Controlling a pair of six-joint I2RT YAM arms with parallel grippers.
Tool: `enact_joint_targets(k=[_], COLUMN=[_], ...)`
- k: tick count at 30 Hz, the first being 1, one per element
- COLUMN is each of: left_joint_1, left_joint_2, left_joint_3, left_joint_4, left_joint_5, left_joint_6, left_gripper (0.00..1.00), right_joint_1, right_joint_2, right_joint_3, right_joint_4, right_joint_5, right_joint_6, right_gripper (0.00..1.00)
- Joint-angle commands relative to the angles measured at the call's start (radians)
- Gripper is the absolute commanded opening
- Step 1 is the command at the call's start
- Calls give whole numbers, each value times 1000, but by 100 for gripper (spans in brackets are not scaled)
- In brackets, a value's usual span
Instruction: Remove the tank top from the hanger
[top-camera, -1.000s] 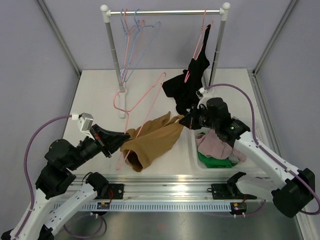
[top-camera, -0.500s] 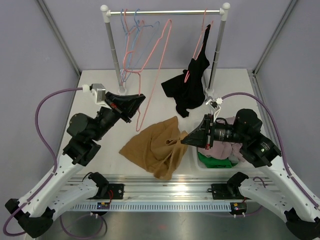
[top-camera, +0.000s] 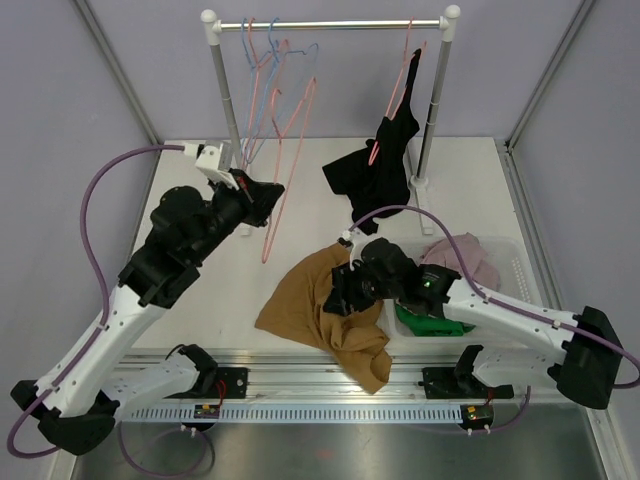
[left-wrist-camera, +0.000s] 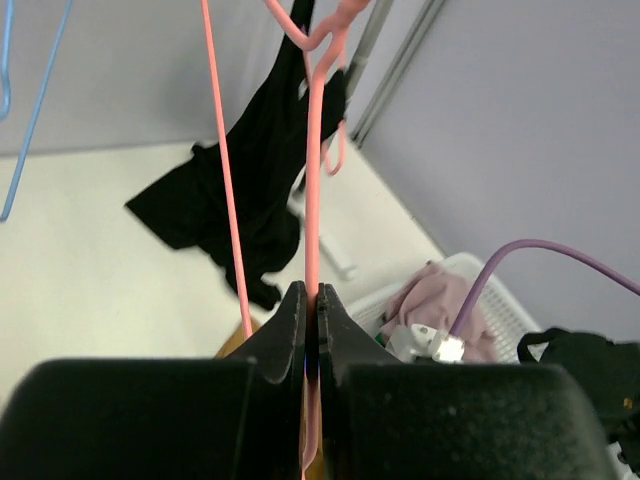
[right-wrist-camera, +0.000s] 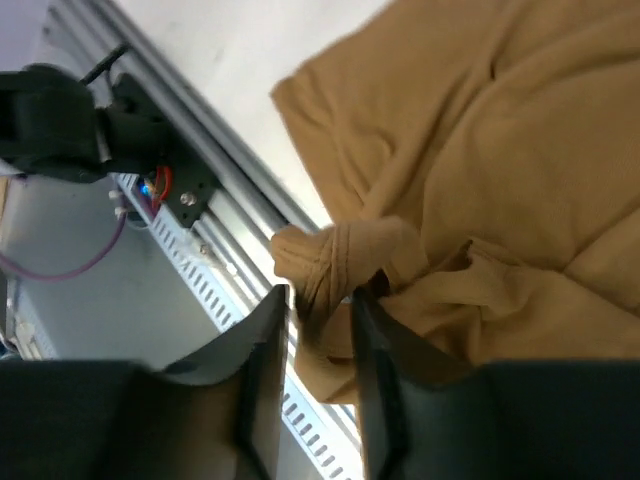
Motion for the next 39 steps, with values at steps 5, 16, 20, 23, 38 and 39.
enact_joint_targets(k=[5,16,20,23,38,39], left_joint_1=[37,152,216,254,376,377], left_joint_2=[173,514,681,759,882,871], left_joint_3=[229,641,833,916,934,910], left_joint_4=[-198,-336,-367,-334,-333,-325], left_joint_5=[-16,131,176,200,193,193], left_joint_6=[27,6,0,0,-54,-54], left_gripper=[0,0,0,0,0,0], right_joint_1=[40,40,42,42,42,42], right_joint_2=[41,-220,-256,-275,-264,-258], right_joint_3=[64,28,10,1,-39,-38], right_joint_4=[0,-121,-135,-138,-123,-121], right_joint_5=[264,387,390,389,346,341], right_joint_6=[-15,-6,-7,-7,-6,-10], right_gripper=[99,99,99,99,99,99])
